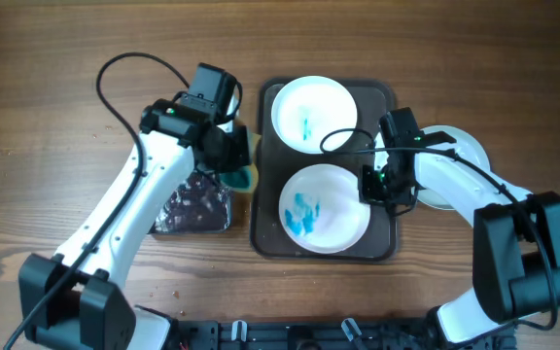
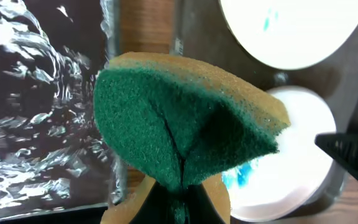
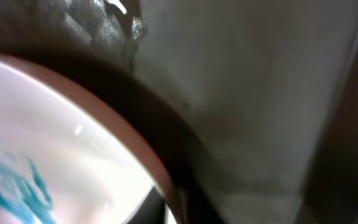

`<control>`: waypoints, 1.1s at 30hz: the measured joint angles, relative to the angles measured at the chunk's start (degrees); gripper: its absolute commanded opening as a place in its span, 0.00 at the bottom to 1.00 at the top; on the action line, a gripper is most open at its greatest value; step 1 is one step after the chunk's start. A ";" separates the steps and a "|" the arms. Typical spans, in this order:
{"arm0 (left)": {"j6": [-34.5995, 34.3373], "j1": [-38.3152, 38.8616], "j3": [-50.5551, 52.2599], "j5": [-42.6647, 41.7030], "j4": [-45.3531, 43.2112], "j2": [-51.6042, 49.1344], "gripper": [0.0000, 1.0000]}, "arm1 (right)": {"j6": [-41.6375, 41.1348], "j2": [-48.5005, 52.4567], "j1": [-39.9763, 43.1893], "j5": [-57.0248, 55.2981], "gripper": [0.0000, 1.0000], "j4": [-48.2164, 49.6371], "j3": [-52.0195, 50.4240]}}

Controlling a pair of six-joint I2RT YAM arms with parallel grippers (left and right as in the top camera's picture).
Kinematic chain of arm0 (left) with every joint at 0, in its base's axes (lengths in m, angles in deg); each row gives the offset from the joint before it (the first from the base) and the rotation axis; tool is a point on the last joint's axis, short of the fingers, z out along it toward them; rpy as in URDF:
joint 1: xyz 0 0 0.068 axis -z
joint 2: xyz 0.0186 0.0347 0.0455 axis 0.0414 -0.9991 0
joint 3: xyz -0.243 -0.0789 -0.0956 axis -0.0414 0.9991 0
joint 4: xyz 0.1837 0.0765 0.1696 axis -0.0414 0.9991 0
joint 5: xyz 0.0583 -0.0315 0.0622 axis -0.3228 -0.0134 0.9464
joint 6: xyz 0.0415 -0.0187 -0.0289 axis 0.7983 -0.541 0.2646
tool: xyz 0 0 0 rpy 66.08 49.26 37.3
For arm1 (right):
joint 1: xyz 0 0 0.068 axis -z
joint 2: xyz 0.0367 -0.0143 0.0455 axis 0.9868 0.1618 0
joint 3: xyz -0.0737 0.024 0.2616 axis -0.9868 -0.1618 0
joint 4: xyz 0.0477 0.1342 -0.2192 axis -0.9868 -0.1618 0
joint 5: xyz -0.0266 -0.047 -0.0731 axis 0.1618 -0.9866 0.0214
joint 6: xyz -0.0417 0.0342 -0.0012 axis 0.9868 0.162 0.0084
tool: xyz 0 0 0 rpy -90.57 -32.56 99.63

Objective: Clean dirty plates on tray and stack at the side
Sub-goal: 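Scrub the held plate with the sponge in the left gripper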

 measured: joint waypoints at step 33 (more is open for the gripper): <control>-7.54 16.50 -3.50 5.07 -8.81 -24.04 0.04 | -1.55 -0.33 -0.13 3.26 0.04 2.93 -1.31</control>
